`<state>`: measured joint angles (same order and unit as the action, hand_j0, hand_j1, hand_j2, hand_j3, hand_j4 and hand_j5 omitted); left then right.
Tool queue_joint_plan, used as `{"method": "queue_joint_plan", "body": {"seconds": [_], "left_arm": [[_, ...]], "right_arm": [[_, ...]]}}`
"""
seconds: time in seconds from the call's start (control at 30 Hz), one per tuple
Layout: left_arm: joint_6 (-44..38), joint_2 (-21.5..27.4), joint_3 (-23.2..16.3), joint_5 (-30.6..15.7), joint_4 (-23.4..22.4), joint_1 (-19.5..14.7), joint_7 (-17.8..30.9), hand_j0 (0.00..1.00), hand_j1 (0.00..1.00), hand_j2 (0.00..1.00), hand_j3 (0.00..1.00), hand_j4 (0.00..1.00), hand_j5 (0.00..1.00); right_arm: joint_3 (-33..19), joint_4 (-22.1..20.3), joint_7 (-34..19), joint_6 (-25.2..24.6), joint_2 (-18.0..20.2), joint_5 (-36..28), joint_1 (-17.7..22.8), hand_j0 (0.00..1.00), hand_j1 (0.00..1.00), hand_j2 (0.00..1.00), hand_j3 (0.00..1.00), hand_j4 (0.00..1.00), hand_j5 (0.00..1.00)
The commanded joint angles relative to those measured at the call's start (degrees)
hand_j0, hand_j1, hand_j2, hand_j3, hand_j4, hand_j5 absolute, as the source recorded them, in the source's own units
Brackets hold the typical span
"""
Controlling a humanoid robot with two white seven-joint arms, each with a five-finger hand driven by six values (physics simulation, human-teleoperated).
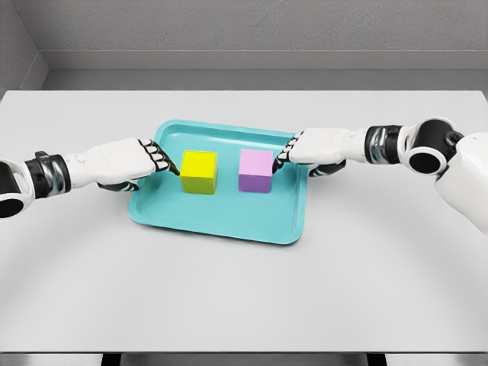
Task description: Push two cubes
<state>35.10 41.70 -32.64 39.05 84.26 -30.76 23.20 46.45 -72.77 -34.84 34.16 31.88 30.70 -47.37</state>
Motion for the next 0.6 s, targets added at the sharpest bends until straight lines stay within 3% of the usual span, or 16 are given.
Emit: {"method": "queue_joint_plan", "body": {"seconds": [0.0, 0.43, 0.57], "left_arm": [[-0.1, -0.04, -0.15, -0.29, 0.02, 0.0, 0.0, 0.81, 0.81, 0.81, 0.81, 0.81, 0.81], [-0.1, -1.62, -0.15, 0.06, 0.46, -0.09, 0.0, 0.81, 0.81, 0.81, 0.81, 0.81, 0.81], [-0.1, -2.15, -0.15, 0.24, 0.73, -0.18, 0.09, 0.81, 0.81, 0.81, 0.81, 0.81, 0.81]], "right_arm": [[0.39, 0.79, -0.16, 0.84, -0.15, 1.99, 0.0, 0.73, 0.73, 0.73, 0.73, 0.73, 0.73], [0.66, 1.67, -0.16, 0.84, -3.4, 3.57, -1.23, 0.73, 0.73, 0.73, 0.73, 0.73, 0.73], [0.66, 4.13, -0.16, 0.84, -5.25, 4.72, -1.49, 0.73, 0.73, 0.73, 0.73, 0.73, 0.73]]}}
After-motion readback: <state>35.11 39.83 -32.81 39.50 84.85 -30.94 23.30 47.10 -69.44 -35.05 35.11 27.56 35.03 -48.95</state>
